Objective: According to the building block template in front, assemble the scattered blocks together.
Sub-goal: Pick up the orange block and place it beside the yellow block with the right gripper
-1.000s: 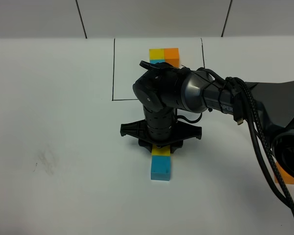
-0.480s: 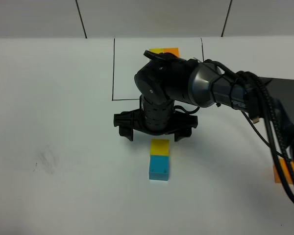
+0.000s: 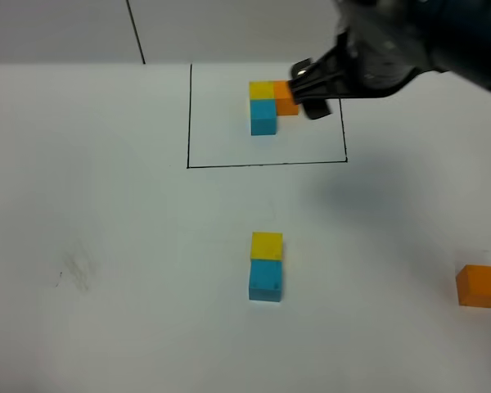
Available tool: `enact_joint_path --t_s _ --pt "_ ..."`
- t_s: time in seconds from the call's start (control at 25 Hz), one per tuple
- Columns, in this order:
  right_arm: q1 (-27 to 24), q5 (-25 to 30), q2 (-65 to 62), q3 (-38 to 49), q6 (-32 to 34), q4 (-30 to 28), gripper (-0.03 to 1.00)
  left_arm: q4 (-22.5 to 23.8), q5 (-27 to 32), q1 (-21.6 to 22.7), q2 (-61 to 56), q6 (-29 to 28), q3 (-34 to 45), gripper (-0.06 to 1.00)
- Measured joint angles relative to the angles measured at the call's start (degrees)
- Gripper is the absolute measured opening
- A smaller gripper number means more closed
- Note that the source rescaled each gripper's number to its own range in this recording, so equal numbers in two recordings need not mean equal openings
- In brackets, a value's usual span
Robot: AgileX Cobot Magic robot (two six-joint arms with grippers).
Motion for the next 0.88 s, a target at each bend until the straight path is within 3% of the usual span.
enact_joint_path --t_s 0.12,0.36,0.56,0.72,0.88 --pt "-4.9 2.0 -6.3 0.0 -5.0 0.9 1.00 0.0 0.0 0.0 0.0 0.0 0.0 0.68" --pt "-19.8 2.6 -20.1 0.0 -16.1 9.9 1.00 0.0 0.0 0.0 0.0 0.0 0.0 0.68" --pt "-31.0 2.9 -26.6 0.6 -20.7 13.5 0.90 0.0 0.0 0.0 0.0 0.0 0.0 0.68" --pt "-36.3 2.9 -31.0 7.8 -23.4 16.7 0.86 0.0 0.0 0.0 0.0 0.0 0.0 0.68" --pt "-38.2 3.1 -33.8 20.9 -24.1 17.9 0.86 0.0 0.0 0.0 0.0 0.0 0.0 0.68"
